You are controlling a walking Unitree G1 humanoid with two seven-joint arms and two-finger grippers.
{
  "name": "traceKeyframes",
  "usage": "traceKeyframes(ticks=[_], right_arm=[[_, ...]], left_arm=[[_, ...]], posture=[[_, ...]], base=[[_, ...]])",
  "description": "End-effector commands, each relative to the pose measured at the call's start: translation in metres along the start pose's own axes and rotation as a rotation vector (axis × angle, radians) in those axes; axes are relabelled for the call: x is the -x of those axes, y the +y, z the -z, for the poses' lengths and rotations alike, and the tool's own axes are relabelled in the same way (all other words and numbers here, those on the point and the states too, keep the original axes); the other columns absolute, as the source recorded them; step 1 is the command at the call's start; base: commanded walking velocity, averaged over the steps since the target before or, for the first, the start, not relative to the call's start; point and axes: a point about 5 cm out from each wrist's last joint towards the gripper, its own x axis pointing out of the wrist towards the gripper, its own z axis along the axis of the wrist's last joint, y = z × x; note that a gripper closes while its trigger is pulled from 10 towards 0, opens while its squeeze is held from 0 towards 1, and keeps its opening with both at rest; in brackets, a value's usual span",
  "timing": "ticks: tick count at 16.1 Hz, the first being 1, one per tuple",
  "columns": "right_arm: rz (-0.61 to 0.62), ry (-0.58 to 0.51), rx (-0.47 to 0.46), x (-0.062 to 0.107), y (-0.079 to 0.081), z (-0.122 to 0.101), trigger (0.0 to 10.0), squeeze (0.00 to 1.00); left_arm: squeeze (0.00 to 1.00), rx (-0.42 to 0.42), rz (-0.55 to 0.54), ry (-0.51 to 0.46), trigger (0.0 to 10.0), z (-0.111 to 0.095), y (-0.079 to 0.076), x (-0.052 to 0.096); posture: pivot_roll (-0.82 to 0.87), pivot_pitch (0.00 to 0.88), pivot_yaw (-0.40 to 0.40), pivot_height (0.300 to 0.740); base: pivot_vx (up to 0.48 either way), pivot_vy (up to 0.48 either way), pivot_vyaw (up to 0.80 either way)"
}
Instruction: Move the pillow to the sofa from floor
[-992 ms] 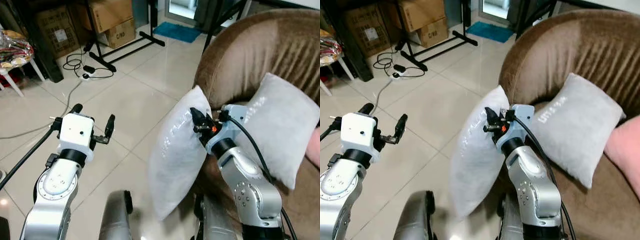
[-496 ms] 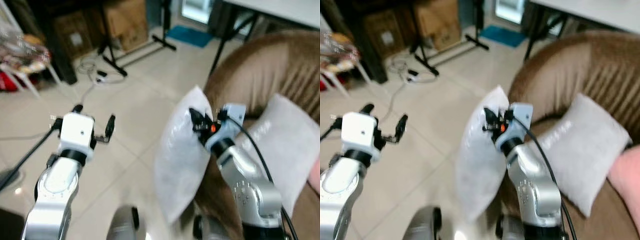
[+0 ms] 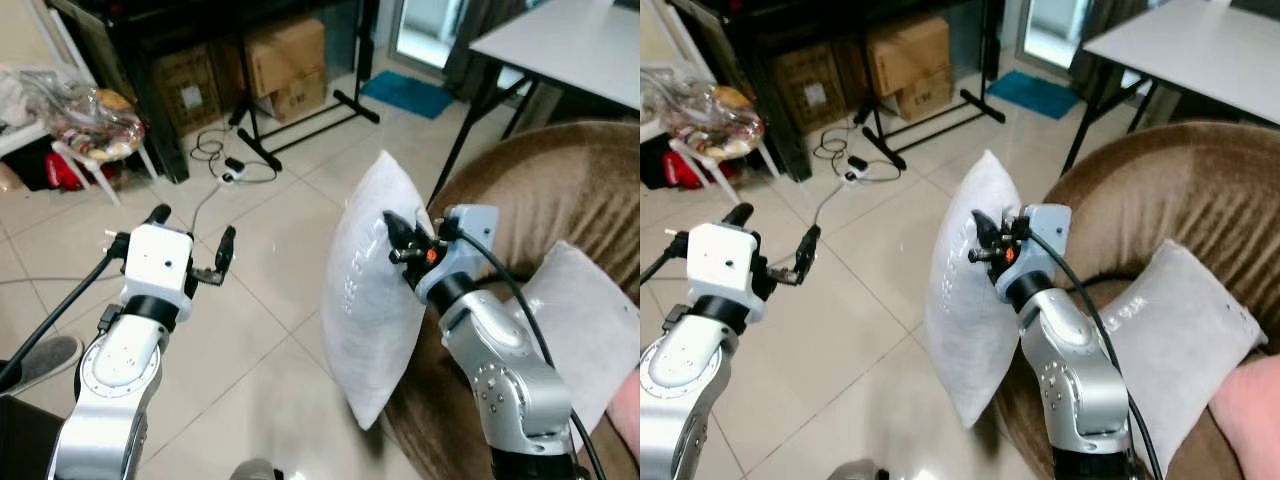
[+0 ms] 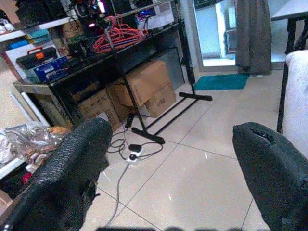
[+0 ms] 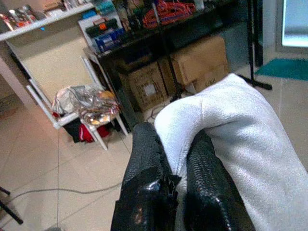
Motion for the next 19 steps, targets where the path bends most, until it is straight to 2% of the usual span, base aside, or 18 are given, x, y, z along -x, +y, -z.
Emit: traceKeyframes(ticks=[1,4,8,10,11,13,15,19], right_arm=[[-0.013,-0.054,0.000,0.002,0.004,-0.010,10.0,0.00],[-0.063,-0.111,-0.059,0.005,0.010,-0.017,10.0,0.00],[-0.085,-0.144,-0.055,0.006,0.012,-0.023,10.0,0.00],[-0.105,-0.179,-0.073,0.004,0.015,-0.033,10.0,0.00],[-0.120,-0.239,-0.097,0.000,0.018,-0.051,10.0,0.00],[-0.058,-0.334,-0.120,-0.007,0.007,-0.076,10.0,0.00],[0.015,-0.345,-0.108,-0.007,-0.007,-0.079,10.0,0.00],[0.050,-0.346,-0.124,-0.006,-0.011,-0.081,10.0,0.00]], left_arm=[[0.00,-0.007,0.017,0.015,10.0,0.003,-0.002,0.001],[0.00,-0.009,0.025,0.013,10.0,0.003,-0.002,0.000],[0.00,-0.009,0.037,0.008,10.0,0.003,-0.004,-0.002],[0.00,-0.010,0.036,0.007,10.0,0.003,-0.003,-0.002],[0.00,-0.012,0.035,0.006,10.0,0.003,-0.003,-0.002],[0.00,-0.013,0.034,0.003,10.0,0.002,-0.003,-0.003],[0.00,-0.011,0.030,0.002,10.0,0.002,-0.002,-0.003],[0.00,-0.010,0.029,0.000,10.0,0.002,-0.002,-0.004]], posture=[[0.02,0.000,0.022,0.740],[0.01,0.000,0.033,0.740],[0.01,0.000,0.037,0.740],[0.01,0.000,0.037,0.740],[0.01,0.000,0.037,0.740],[0.01,0.000,0.038,0.740],[0.01,0.000,0.036,0.740],[0.01,0.000,0.036,0.740]], base=[[0.000,0.000,0.00],[0.000,0.000,0.00],[0.000,0.000,-0.20],[0.000,0.000,-0.80],[0.000,0.000,-0.80],[0.000,0.000,-0.80],[0.000,0.000,-0.80],[0.000,0.000,-0.80]])
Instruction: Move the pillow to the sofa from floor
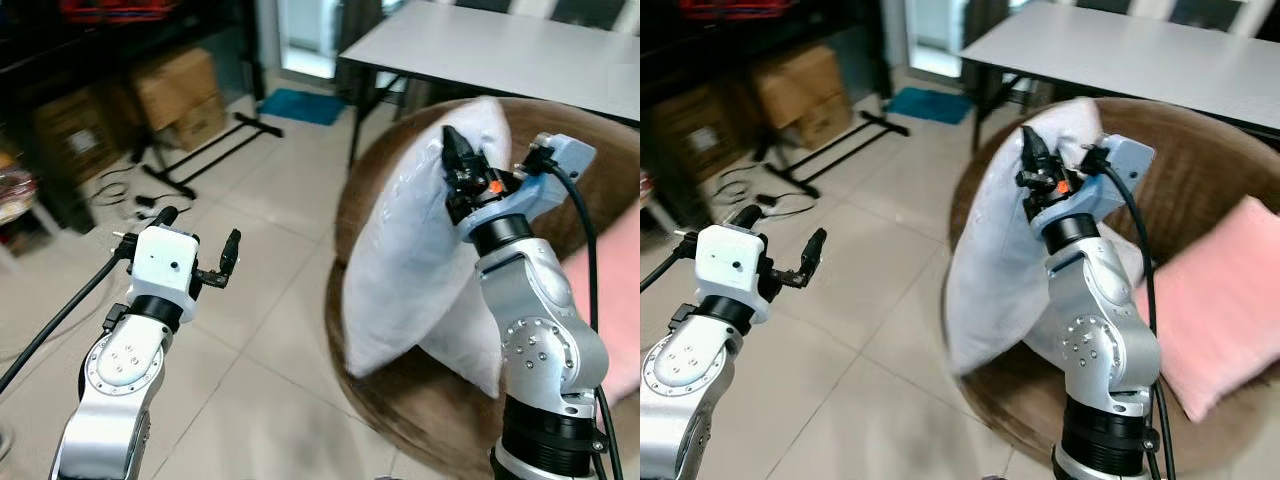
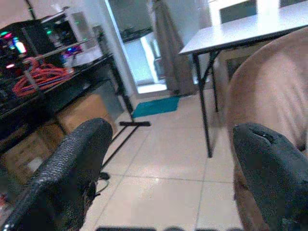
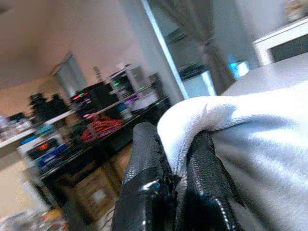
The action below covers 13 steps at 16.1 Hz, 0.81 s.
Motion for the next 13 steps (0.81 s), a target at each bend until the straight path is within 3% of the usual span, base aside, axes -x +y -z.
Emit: traceKeyframes(ticks=[1,7,10,13], right_arm=[[-0.025,-0.042,-0.007,-0.003,0.006,-0.009,10.0,0.00],[-0.019,-0.087,-0.046,-0.006,0.006,-0.018,10.0,0.00],[0.009,-0.190,-0.075,-0.013,0.002,-0.044,10.0,0.00],[0.045,-0.167,0.004,-0.015,-0.007,-0.045,10.0,0.00]], left_arm=[[0.00,-0.011,0.002,-0.004,10.0,-0.001,0.000,-0.003],[0.00,-0.015,0.002,-0.009,10.0,-0.003,0.001,-0.005],[0.00,-0.019,-0.004,-0.012,10.0,-0.003,0.003,-0.005],[0.00,-0.022,-0.004,-0.015,10.0,-0.004,0.004,-0.006]], posture=[[0.01,0.000,0.041,0.740],[0.01,0.000,0.040,0.740],[0.02,0.000,0.036,0.740],[0.01,0.000,0.039,0.740]], base=[[0.000,0.000,-0.80],[0.000,0.000,-0.80],[0.000,0.000,-0.80],[0.000,0.000,-0.80]])
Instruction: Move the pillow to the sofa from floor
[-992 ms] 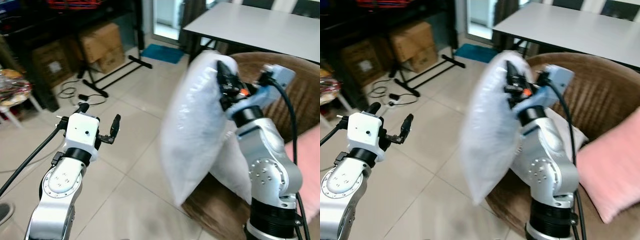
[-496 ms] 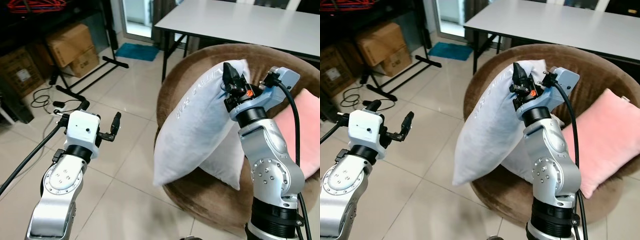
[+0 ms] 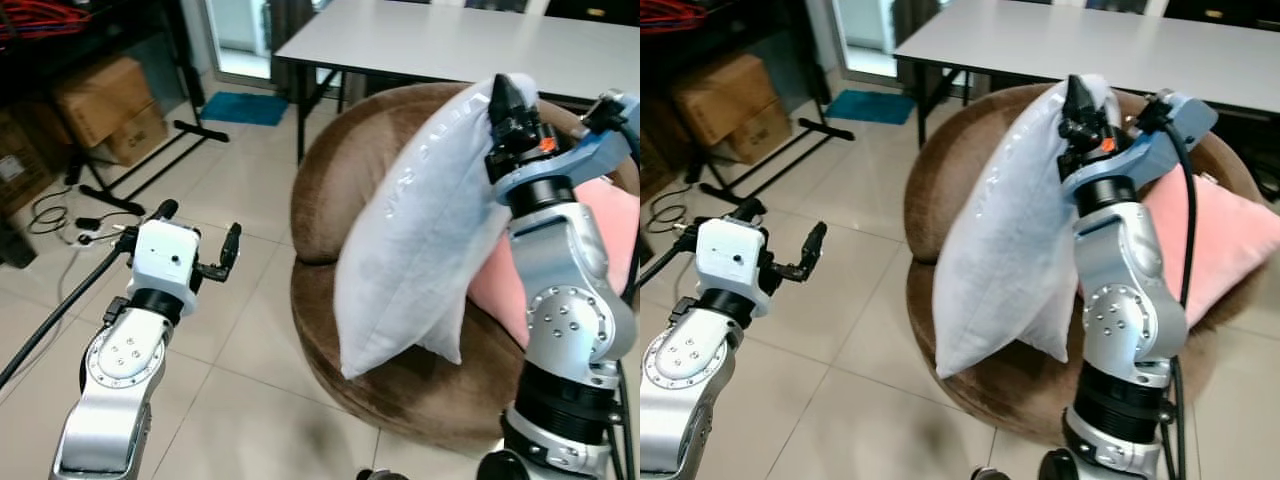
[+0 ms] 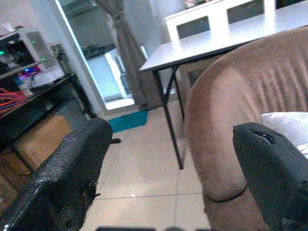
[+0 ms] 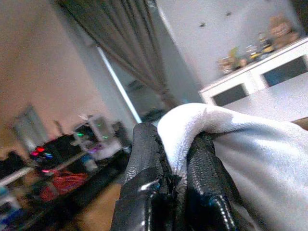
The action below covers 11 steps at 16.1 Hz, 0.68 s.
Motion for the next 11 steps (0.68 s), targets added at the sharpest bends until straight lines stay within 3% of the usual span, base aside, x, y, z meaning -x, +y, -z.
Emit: traceKeyframes(ticks=[1,4,7,11], right_arm=[[0.010,-0.007,0.032,0.000,0.000,-0.001,10.0,0.00],[0.060,0.065,0.123,0.007,-0.006,0.017,10.0,0.00],[0.032,0.100,0.162,0.011,-0.001,0.025,10.0,0.00],[0.038,0.022,0.195,0.007,0.001,0.010,10.0,0.00]], left_arm=[[0.00,-0.012,-0.002,0.000,10.0,0.000,0.002,-0.002],[0.00,-0.026,-0.020,-0.024,10.0,-0.006,0.012,-0.005],[0.00,-0.041,-0.007,-0.078,10.0,-0.023,0.021,-0.013],[0.00,0.032,0.189,0.000,10.0,-0.010,-0.003,-0.005]], posture=[[0.01,0.000,0.039,0.740],[0.01,0.000,0.040,0.740],[0.01,0.000,0.041,0.740],[0.01,0.000,0.051,0.740]], base=[[0.000,0.000,-0.80],[0.000,0.000,-0.80],[0.000,0.000,0.00],[0.000,0.000,-0.20]])
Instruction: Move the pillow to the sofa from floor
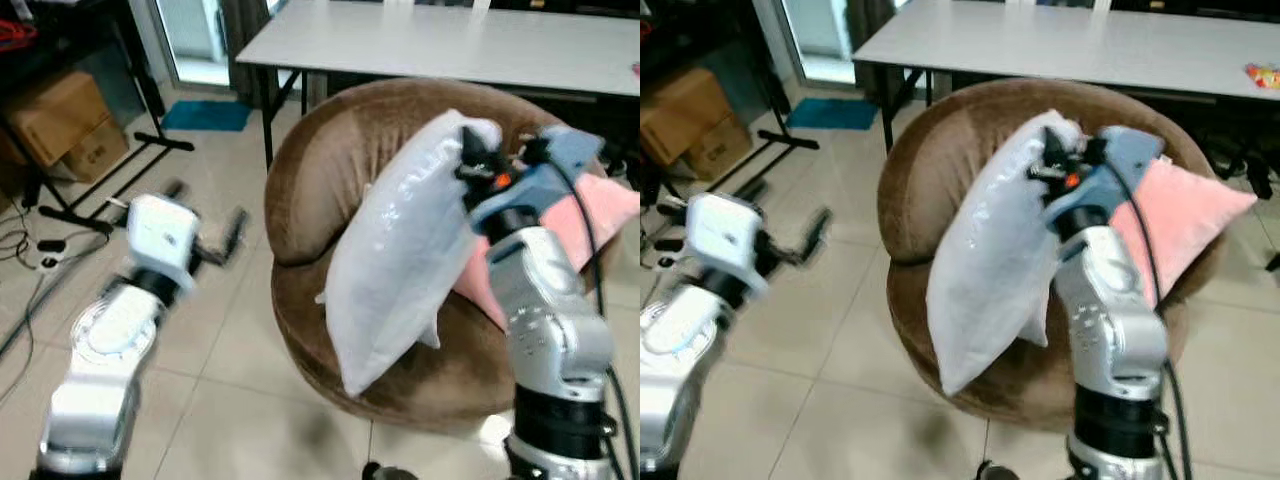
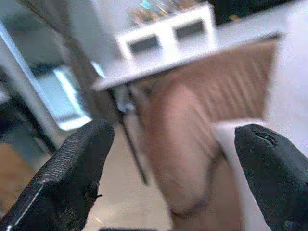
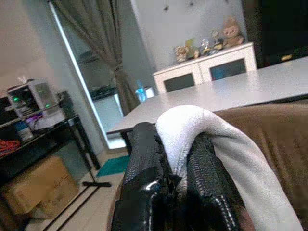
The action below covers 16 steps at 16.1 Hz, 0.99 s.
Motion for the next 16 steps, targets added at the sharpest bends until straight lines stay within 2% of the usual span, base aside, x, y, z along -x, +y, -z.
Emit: traceKeyframes(ticks=[1,2,4,9,12,15,16], right_arm=[[-0.016,-0.114,0.007,-0.001,0.004,-0.023,10.0,0.00],[-0.011,-0.130,0.021,-0.003,0.001,-0.029,10.0,0.00],[0.018,-0.129,0.047,-0.004,-0.006,-0.030,10.0,0.00],[0.069,-0.094,0.103,-0.002,-0.015,-0.024,10.0,0.00],[0.074,-0.097,0.105,0.000,-0.017,-0.026,10.0,0.00],[0.030,0.006,0.103,0.007,-0.010,-0.004,10.0,0.00],[0.017,0.069,0.109,0.014,-0.005,0.014,10.0,0.00]], left_arm=[[0.00,0.007,0.050,0.018,10.0,0.002,-0.005,0.003],[0.00,0.022,0.072,0.025,10.0,0.003,-0.010,0.004],[0.00,0.032,0.089,0.031,10.0,0.005,-0.013,0.005],[0.00,0.036,0.079,0.040,10.0,0.005,-0.012,0.007],[0.00,0.027,0.052,0.037,10.0,0.005,-0.010,0.006],[0.00,0.031,0.017,0.030,10.0,0.006,-0.008,0.005],[0.00,0.021,-0.005,0.028,10.0,0.006,-0.006,0.004]], posture=[[0.01,0.000,0.049,0.740],[0.01,0.000,0.047,0.740],[0.01,0.000,0.040,0.740],[0.01,0.000,0.037,0.740],[0.00,0.000,0.044,0.740],[-0.01,0.000,0.041,0.740],[-0.01,0.000,0.041,0.740]], base=[[0.000,0.000,0.00],[0.000,0.000,-0.80],[0.000,0.000,0.00],[0.000,0.000,0.00],[0.000,0.000,-0.80],[0.000,0.000,0.00],[0.000,0.000,0.00]])
